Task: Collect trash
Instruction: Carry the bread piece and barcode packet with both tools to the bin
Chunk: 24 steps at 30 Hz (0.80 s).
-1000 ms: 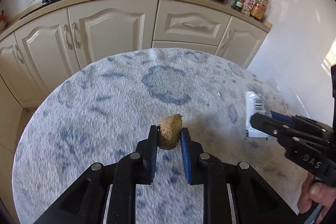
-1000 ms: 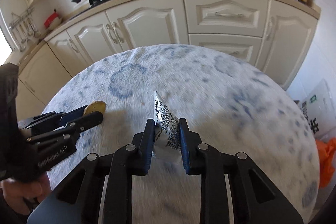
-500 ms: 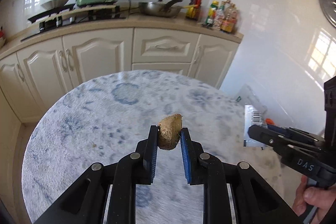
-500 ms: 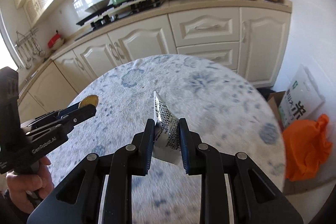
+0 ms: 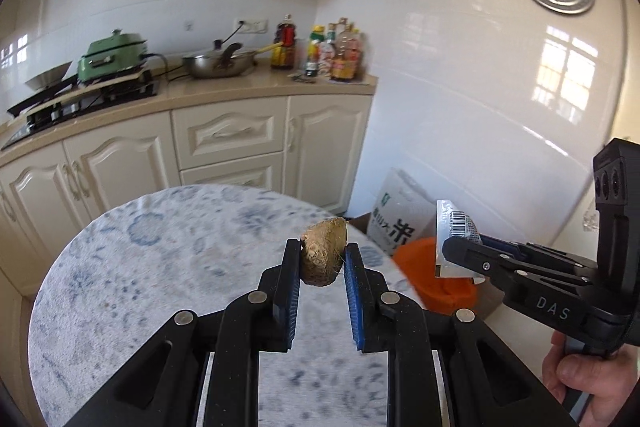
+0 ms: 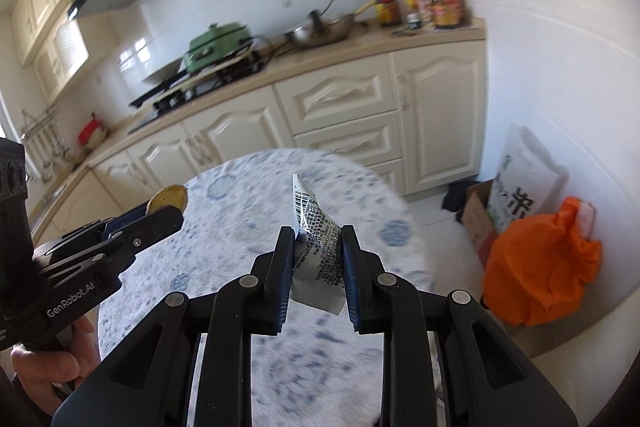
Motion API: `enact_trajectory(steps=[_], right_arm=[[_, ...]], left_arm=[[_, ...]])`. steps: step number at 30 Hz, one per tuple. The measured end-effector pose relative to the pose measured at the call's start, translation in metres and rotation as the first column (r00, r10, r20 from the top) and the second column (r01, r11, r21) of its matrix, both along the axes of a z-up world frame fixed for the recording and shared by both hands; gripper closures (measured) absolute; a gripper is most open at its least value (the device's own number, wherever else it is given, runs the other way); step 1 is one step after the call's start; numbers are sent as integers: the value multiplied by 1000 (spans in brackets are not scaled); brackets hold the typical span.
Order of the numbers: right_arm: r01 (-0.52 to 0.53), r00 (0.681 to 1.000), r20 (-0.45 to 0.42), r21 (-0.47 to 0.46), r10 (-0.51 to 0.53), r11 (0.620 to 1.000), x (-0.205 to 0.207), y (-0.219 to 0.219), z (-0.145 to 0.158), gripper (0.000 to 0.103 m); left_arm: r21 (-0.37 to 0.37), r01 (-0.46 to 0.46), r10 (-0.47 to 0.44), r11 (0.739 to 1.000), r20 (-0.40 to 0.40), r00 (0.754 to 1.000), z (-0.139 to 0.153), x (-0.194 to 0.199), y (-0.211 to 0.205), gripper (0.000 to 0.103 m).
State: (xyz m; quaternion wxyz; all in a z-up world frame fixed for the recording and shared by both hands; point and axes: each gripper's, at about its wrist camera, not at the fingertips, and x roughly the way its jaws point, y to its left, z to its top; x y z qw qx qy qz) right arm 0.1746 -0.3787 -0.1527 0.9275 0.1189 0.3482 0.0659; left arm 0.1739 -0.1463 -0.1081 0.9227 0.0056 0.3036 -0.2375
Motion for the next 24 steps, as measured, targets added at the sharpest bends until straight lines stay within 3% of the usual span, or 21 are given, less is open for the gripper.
enact_trajectory(steps=[7,13,19,24], right_arm=[[138,990,29,12,-138,990,-36,-63,10,80],[250,968,8,26,-250,968,-59,-115,0,80],[347,937,-63,40,-344,937,-73,-165,-32,80],[404,907,-153,45,-393,914,-78,-198,-72,80]], left_arm=[[0,98,-98,995,14,995,13,-21,-50,86],[-1,198,-198,980,-12,980,13,-30,-107,86],[9,296,-294,955,-91,952,-5,-27,-167,86],[35,370,-357,928,-191,914,-37,-17,-225,86]])
